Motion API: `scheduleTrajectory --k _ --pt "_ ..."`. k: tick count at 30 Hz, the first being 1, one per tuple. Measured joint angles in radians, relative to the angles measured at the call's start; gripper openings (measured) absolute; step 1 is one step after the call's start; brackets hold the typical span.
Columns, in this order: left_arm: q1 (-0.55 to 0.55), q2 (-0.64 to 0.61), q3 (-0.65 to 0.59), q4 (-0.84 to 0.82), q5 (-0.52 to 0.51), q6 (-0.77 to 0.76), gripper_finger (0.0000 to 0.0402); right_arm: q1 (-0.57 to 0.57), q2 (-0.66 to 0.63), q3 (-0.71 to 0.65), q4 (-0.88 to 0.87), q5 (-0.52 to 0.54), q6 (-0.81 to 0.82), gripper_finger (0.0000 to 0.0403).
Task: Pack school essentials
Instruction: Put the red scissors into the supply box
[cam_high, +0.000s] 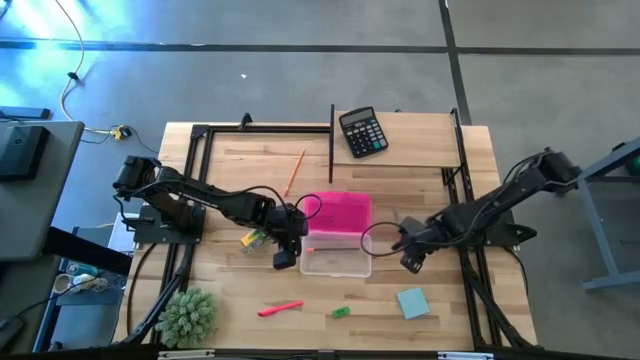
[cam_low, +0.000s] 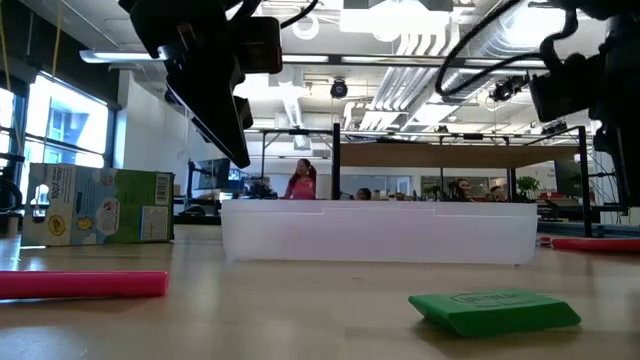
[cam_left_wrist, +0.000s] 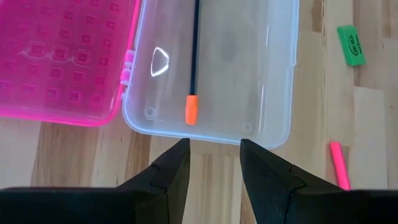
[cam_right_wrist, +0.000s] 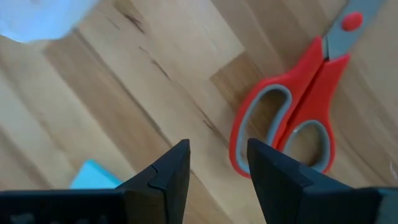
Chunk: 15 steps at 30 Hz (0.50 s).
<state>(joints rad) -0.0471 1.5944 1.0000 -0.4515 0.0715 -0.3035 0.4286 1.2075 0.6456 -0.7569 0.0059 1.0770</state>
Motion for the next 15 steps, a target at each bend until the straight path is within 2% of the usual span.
scheduleTrajectory --k 15 --pt "0.0 0.0 0.0 0.0 0.001 -0.008 0.0131 0.0 0.135 0.0 0.016 -0.006 0.026 0.0149"
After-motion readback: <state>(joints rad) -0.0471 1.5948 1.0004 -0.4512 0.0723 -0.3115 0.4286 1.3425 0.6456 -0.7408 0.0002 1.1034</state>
